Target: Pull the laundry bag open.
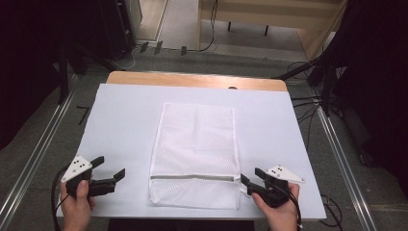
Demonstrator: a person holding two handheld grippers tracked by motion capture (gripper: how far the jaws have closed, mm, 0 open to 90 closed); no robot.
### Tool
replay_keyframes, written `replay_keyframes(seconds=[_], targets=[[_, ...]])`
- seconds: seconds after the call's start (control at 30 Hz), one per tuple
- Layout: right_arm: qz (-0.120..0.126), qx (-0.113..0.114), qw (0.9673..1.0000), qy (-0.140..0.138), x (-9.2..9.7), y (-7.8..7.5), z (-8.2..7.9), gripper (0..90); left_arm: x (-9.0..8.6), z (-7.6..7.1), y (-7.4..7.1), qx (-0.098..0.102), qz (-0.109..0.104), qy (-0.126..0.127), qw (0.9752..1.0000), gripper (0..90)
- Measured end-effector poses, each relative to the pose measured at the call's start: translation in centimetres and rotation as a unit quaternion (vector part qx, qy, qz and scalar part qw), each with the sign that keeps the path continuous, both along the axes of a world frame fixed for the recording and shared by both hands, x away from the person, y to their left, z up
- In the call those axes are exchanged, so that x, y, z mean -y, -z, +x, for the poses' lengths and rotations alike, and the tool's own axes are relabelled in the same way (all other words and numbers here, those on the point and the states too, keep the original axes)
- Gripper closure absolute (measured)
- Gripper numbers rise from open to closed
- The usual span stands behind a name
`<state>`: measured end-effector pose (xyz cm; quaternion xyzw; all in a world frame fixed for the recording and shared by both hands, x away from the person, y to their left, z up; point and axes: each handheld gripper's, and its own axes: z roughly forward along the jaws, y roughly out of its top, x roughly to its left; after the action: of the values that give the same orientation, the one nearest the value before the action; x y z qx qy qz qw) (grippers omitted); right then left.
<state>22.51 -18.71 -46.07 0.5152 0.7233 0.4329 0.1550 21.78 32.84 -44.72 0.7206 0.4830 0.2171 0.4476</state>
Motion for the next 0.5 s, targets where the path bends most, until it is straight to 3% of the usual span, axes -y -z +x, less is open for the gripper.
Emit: replay_keyframes(seconds=[0.13, 0.23, 0.5], targets=[[-0.014, -0.002, 0.9998, -0.013, -0.3, 0.6, -1.1, 39.9, 1.0, 0.1, 0.0, -0.002, -0.005, 0.014, 0.9999, 7.7], [-0.006, -0.009, 0.9997, -0.020, -0.3, 0.7, -1.0, 40.0, 1.6, 0.1, 0.0, -0.002, -0.004, 0.023, 0.9997, 7.7], [-0.018, -0.034, 0.9978, -0.053, -1.6, 1.6, -0.8, 41.9, 4.3, -0.1, 0.2, -0.010, -0.011, 0.057, 0.9983, 7.7]])
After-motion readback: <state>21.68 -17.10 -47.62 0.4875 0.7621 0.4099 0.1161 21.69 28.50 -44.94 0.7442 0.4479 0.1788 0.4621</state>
